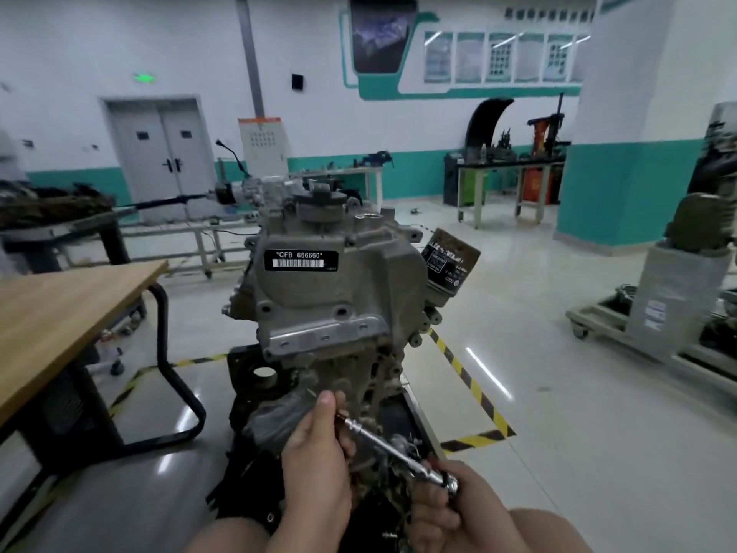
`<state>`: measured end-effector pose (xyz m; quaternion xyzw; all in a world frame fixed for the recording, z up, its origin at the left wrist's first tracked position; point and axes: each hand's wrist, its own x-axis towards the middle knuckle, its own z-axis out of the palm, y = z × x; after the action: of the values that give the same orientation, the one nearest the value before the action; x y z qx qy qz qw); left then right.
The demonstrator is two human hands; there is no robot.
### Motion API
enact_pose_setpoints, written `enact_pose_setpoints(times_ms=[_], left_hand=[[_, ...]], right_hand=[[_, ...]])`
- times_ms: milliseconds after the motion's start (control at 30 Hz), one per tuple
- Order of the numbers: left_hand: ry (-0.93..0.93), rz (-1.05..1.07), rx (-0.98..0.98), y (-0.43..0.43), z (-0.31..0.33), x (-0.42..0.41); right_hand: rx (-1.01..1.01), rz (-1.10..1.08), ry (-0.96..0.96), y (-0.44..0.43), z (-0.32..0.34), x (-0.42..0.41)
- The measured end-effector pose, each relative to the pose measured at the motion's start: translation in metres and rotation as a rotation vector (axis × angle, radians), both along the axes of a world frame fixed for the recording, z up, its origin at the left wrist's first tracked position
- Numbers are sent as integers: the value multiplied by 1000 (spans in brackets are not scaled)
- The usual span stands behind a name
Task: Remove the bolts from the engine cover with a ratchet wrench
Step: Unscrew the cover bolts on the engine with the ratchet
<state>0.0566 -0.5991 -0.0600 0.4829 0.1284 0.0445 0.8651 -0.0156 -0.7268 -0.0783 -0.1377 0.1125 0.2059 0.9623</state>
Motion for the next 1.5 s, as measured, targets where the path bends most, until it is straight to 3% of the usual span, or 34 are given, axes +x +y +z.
enact_pose_setpoints(times_ms=[133, 200, 333, 467, 600, 867, 1300, 1500], left_hand=[[-49, -7, 34, -6, 43, -11], [-71, -60, 111, -10, 66, -12], [-206, -112, 458, -11, 120, 0], [-271, -86, 648, -13, 173, 21], [-306, -48, 744, -20, 202, 43], [-471, 23, 1264, -30, 214, 81], [-524, 33, 1452, -30, 204, 84], [-593, 80, 1536, -30, 196, 79]], right_hand=[[-350, -299, 51, 14, 28, -17], [-618, -475, -63, 18, 47, -26], [-1389, -686, -339, 14, 88, -36], [-1646, -789, -578, 22, 133, -28], [-1816, -825, -666, 25, 170, -8], [-2047, -748, -647, 15, 217, 30], [-2101, -700, -611, 5, 227, 47], [-2295, -652, -675, 9, 223, 42]])
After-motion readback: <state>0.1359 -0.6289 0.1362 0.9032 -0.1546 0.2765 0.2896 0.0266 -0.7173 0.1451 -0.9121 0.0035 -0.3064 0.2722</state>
